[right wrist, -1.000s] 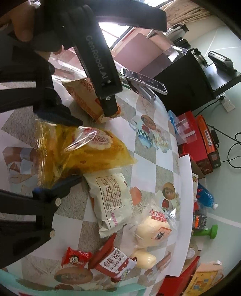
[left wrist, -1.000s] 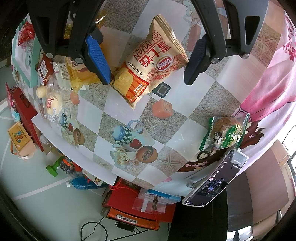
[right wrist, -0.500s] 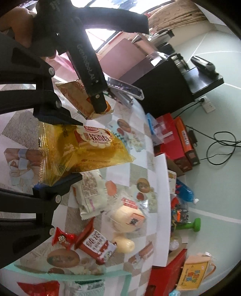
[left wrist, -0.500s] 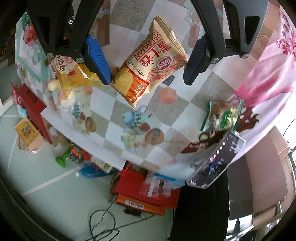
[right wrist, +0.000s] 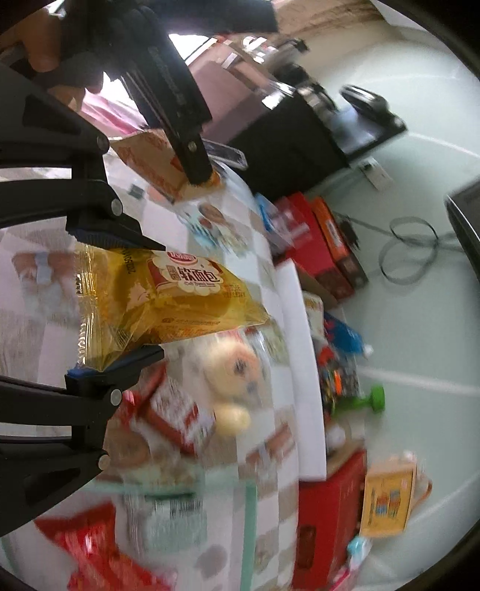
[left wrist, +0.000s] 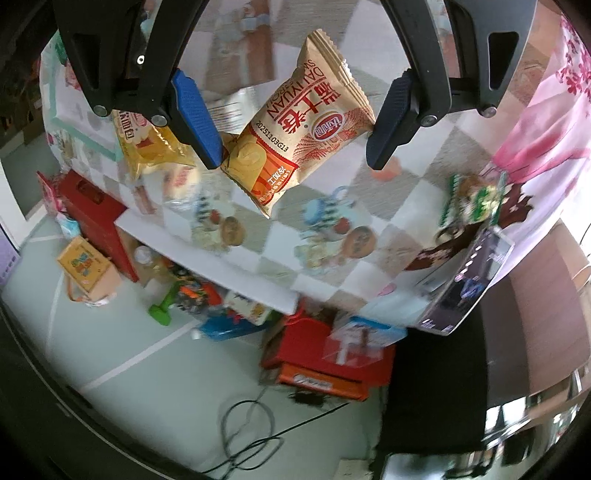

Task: Organize snacks
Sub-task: 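Carry both held bags over the teal tray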

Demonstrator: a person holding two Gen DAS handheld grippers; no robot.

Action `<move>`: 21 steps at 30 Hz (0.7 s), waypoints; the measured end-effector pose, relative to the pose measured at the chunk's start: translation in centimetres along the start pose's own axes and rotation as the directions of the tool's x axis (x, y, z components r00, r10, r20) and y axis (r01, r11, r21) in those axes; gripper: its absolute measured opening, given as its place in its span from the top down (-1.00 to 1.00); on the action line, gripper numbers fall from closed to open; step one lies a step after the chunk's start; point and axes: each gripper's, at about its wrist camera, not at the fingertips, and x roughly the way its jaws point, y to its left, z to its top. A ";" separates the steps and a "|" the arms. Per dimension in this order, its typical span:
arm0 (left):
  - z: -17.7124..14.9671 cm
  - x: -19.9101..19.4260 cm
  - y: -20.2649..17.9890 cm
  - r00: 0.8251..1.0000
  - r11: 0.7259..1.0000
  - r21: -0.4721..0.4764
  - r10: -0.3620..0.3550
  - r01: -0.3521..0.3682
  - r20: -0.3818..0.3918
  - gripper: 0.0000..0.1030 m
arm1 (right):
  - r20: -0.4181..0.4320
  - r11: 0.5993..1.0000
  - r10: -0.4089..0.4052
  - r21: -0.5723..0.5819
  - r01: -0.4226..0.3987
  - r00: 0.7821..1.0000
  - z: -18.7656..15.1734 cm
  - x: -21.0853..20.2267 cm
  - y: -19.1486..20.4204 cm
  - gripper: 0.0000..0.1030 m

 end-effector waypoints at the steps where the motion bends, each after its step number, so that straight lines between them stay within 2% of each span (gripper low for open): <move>1: 0.0 -0.1 -0.7 1.000 1.000 0.007 -0.014 0.014 0.004 -0.57 | 0.010 1.000 -0.011 0.012 0.011 1.000 0.2 -0.4 -0.6 0.01; 7: -0.4 -0.1 -5.4 0.994 0.990 0.080 -0.112 0.112 -0.007 -0.57 | 0.072 0.990 -0.128 0.074 0.122 0.989 1.1 -3.3 -4.6 0.01; 13: -1.5 -0.2 -10.4 0.982 0.967 0.171 -0.184 0.188 -0.039 -0.57 | 0.118 0.966 -0.217 0.169 0.195 0.969 1.6 -6.4 -8.7 0.01; 21: -2.9 -0.5 -16.9 0.962 0.913 0.305 -0.269 0.271 -0.049 -0.53 | 0.158 0.908 -0.358 0.290 0.303 0.920 1.4 -10.4 -13.8 0.01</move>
